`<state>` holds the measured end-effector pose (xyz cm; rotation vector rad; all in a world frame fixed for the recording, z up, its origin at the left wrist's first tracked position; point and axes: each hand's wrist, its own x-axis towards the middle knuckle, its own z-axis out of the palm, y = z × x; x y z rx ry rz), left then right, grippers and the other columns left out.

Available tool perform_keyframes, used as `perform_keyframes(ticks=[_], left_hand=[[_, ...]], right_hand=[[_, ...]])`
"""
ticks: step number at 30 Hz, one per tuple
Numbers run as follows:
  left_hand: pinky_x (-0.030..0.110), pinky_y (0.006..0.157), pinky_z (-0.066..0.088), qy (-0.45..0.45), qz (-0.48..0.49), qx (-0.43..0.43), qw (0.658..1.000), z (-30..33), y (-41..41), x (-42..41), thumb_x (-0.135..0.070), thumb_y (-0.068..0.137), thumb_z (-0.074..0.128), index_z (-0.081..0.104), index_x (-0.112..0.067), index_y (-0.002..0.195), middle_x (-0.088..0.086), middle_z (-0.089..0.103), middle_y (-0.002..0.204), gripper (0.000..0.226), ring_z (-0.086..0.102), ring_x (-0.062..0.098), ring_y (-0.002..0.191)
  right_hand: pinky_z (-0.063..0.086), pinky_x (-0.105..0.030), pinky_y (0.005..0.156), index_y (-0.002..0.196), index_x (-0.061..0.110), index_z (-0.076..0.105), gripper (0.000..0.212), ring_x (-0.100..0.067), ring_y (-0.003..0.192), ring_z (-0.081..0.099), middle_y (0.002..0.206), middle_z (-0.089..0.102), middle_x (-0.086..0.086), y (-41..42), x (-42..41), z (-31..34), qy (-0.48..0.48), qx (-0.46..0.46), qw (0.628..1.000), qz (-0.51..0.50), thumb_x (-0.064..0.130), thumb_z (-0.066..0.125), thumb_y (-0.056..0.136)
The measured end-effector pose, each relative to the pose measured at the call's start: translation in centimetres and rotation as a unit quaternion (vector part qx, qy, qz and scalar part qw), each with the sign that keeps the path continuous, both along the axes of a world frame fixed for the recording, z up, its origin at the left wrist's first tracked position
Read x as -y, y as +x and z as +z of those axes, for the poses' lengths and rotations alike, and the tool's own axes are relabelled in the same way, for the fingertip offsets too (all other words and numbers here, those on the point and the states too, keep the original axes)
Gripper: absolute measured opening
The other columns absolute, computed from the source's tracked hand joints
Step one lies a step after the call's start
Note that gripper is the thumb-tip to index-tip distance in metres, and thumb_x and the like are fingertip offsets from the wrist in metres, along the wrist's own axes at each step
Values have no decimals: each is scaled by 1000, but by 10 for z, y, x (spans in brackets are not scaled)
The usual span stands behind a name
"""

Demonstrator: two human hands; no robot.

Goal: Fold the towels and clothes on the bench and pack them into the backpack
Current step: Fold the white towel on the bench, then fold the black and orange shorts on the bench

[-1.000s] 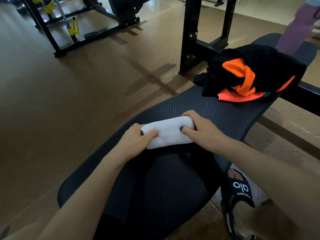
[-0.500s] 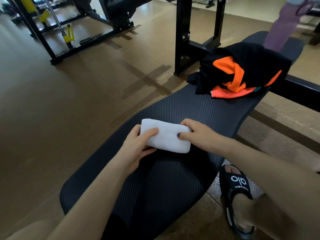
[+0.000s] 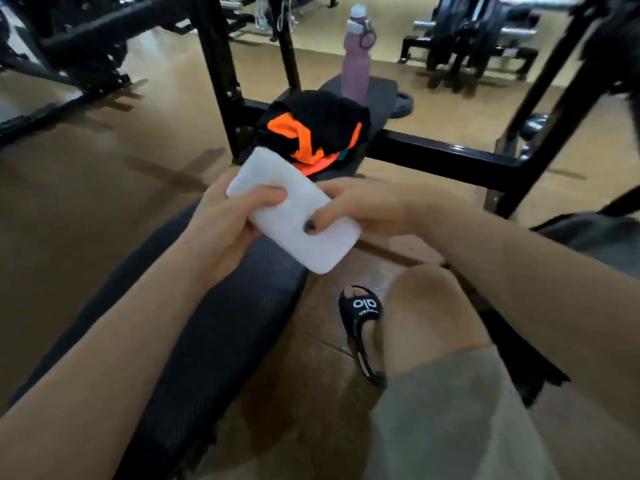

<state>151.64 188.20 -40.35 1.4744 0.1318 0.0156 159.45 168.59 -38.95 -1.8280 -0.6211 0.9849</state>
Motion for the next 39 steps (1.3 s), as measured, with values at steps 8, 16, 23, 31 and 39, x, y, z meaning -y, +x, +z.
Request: perform_keyframes(ticks=[8, 16, 23, 31, 39], left_hand=[[31, 83, 58, 168, -221, 5, 961, 5, 35, 139, -26, 75, 86, 59, -24, 127, 0, 66, 123, 60, 67, 16, 109], [46, 96, 52, 562, -446, -8, 696, -82, 11, 240, -44, 88, 73, 26, -21, 153, 7, 51, 140, 83, 56, 26, 119], [42, 71, 52, 500, -281, 60, 817, -110, 36, 301, -50, 100, 54, 43, -19, 122, 6, 60, 109, 40, 63, 28, 95], [42, 66, 44, 480, -290, 133, 817, -107, 80, 318, -25, 104, 44, 44, -23, 98, -10, 45, 77, 7, 52, 27, 79], [46, 86, 55, 445, -341, 68, 825, -90, 87, 277, -49, 99, 56, 57, -23, 114, -4, 67, 104, 30, 65, 18, 96]], right_hand=[[56, -27, 81, 105, 32, 71, 24, -10, 97, 69, 99, 73, 10, -58, 169, 9, -75, 100, 980, -153, 18, 73, 85], [48, -36, 75, 112, 15, 55, 25, -29, 97, 60, 108, 61, -6, -121, 261, -176, -384, 182, 890, -167, 25, 58, 89], [51, -41, 92, 145, 12, 41, 48, -32, 125, 53, 141, 46, -9, -78, 284, -257, -555, 251, 782, -130, 15, 50, 98], [30, -43, 114, 147, -3, 38, 42, -38, 139, 38, 152, 40, -22, -50, 280, -281, -461, 180, 848, -190, 13, 31, 109], [45, -47, 102, 133, 12, 55, 36, -37, 128, 51, 139, 53, -17, -55, 243, -281, -511, 189, 832, -101, 15, 47, 98]])
